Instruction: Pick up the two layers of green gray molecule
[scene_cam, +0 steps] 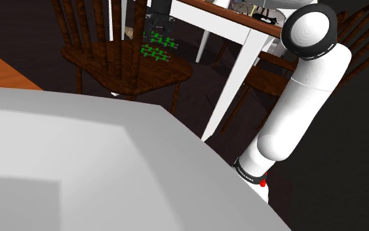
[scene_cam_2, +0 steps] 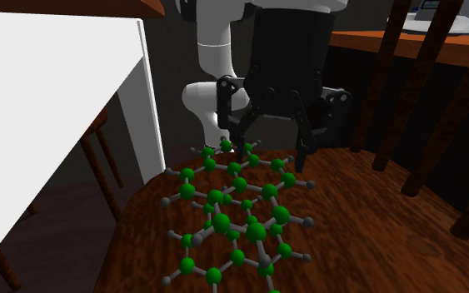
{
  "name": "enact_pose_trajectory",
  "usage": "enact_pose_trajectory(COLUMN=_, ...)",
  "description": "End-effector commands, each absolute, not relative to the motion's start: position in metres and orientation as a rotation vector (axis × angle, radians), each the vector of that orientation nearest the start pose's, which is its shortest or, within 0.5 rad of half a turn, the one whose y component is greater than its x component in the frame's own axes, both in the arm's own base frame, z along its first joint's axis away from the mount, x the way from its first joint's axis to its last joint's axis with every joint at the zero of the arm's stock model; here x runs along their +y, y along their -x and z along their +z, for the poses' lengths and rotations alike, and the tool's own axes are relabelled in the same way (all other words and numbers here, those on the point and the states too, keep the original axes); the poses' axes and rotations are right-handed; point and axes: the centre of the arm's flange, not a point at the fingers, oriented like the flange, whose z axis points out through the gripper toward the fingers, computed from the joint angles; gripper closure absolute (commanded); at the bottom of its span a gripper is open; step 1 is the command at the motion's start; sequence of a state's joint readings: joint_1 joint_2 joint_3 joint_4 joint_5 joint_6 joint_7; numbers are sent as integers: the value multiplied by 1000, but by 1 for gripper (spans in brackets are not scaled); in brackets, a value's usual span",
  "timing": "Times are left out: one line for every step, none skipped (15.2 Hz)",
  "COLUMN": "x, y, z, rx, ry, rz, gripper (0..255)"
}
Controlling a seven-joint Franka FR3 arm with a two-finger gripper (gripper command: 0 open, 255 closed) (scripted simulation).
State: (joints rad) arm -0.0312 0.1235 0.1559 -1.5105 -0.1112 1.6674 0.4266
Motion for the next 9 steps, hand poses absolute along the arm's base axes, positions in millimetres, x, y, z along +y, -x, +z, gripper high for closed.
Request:
enact_pose_trajectory(x=58, y=-598, z=596, rx=472, ry=3184, rz=-93, gripper=255)
enact_pose_trajectory(x=58, y=-598, z=601, rx=472, ry=3184, rz=-93, gripper=255)
enact_pose_trajectory(x=58, y=-598, z=606, rx=472, ry=3184, rz=-93, gripper=255)
enact_pose_trajectory(x=58, y=-598, z=611, rx=472, ry=3184, rz=-93, gripper=255)
enact_pose_trajectory(x=58, y=-598, z=617, rx=472, ry=3184, rz=-93, gripper=255)
enact_pose_trajectory(x=58, y=-598, z=622, rx=472, ry=3184, rz=-93, gripper=255)
enact_pose_trajectory(x=58, y=-598, z=627, rx=472, ry=3184, rz=-93, gripper=255)
enact_pose_trajectory(x=58, y=-598, z=633, rx=472, ry=3184, rz=-93, gripper=255)
enact_pose_trajectory(x=58, y=-598, z=638, rx=472, ry=3184, rz=-93, gripper=255)
